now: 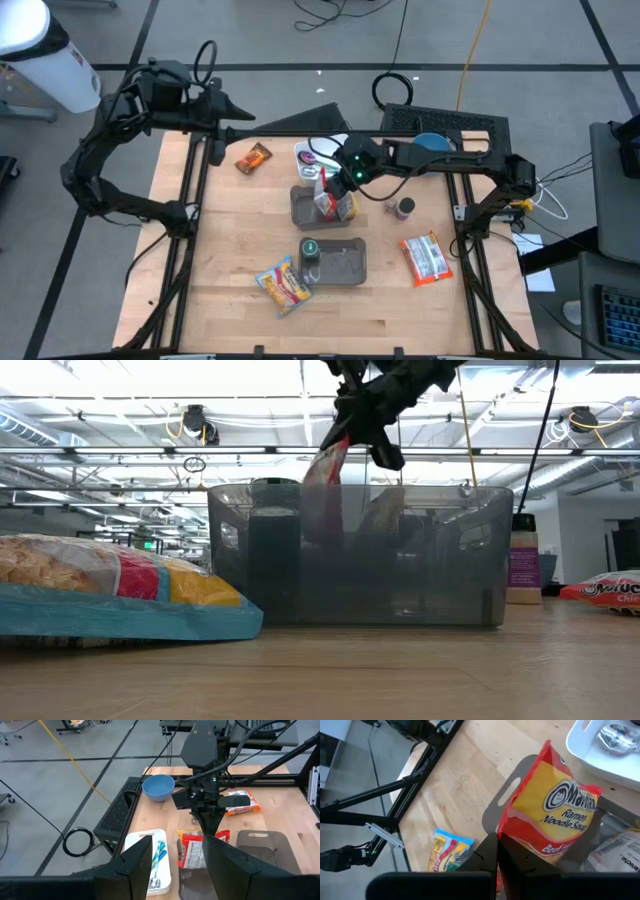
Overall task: Pick & Place Food Item
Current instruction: Put the red noodle pack into the top black bin
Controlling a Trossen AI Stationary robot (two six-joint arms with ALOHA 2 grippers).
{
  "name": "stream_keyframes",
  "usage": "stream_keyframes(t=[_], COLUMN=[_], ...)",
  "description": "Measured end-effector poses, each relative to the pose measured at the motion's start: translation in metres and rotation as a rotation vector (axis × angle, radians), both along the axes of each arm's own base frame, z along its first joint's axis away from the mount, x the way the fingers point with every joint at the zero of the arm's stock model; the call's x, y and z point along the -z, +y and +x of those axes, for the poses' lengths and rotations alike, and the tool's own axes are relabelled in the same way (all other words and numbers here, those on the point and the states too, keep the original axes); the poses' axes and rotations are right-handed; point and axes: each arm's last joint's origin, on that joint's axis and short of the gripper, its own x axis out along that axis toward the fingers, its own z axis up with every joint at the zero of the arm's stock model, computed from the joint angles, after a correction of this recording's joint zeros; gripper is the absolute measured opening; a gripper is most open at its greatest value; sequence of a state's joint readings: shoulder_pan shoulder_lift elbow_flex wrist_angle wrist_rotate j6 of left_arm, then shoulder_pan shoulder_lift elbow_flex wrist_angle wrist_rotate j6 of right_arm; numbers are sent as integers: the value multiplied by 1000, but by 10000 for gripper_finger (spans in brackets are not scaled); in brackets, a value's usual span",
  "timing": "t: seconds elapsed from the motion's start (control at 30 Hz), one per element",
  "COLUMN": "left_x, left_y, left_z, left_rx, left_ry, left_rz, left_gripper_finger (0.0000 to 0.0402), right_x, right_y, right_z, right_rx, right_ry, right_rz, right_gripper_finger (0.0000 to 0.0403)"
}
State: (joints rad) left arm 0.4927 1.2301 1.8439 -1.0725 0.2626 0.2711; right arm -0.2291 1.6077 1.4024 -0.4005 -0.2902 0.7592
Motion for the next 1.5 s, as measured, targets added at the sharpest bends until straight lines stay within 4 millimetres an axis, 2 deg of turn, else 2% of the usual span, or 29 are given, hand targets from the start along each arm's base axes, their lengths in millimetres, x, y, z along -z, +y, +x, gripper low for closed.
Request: stream_keyframes(t=[0.63,1.5], left_x=[0,3], left_y=[0,-1], left_z=[0,-1], left_rx=[-7,-10], left_ry=[-1,28], left_rz=[-14,-35], left_gripper_finger=[184,184], right_x=[24,33], right_y=[1,-2], right_z=[-4,-14], right_rx=[5,13], right_ry=[51,184], right_rz=[18,-34], right_gripper_finger=[0,0])
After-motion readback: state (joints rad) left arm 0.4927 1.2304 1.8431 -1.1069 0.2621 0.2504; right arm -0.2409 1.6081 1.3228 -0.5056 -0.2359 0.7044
